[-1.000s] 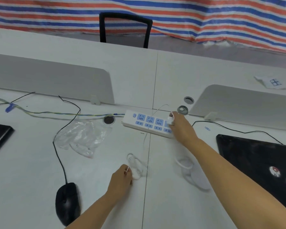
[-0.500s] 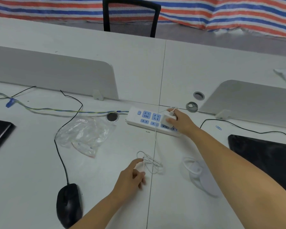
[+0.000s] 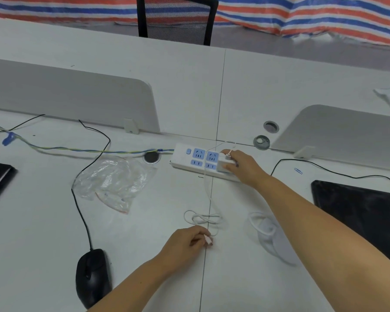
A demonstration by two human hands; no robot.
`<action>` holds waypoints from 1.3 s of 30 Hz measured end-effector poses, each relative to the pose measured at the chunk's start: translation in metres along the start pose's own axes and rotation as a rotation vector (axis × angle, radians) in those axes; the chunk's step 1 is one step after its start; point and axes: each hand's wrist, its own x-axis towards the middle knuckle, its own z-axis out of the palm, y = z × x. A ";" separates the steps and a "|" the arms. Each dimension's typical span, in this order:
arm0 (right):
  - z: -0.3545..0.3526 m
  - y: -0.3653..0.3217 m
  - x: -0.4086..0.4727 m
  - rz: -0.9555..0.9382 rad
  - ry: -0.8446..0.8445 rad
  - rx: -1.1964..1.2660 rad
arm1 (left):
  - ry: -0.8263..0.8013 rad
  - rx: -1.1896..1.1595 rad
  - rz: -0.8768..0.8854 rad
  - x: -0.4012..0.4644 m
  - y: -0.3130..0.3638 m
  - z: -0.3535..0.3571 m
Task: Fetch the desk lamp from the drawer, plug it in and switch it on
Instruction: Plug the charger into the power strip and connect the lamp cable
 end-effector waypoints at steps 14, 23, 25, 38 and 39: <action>0.010 0.005 -0.009 0.044 -0.023 -0.067 | 0.215 0.017 0.159 0.003 0.033 -0.014; -0.016 0.040 -0.114 0.153 0.297 0.142 | 0.064 -0.161 0.139 0.002 0.070 -0.008; -0.017 0.062 -0.150 0.246 0.338 0.181 | 0.035 -0.160 0.116 0.004 0.072 0.001; 0.037 0.108 -0.188 0.359 0.072 -0.279 | -0.077 -0.071 -0.025 0.017 0.071 0.024; 0.037 0.108 -0.186 0.344 0.072 -0.311 | -0.084 -0.081 -0.032 0.017 0.072 0.024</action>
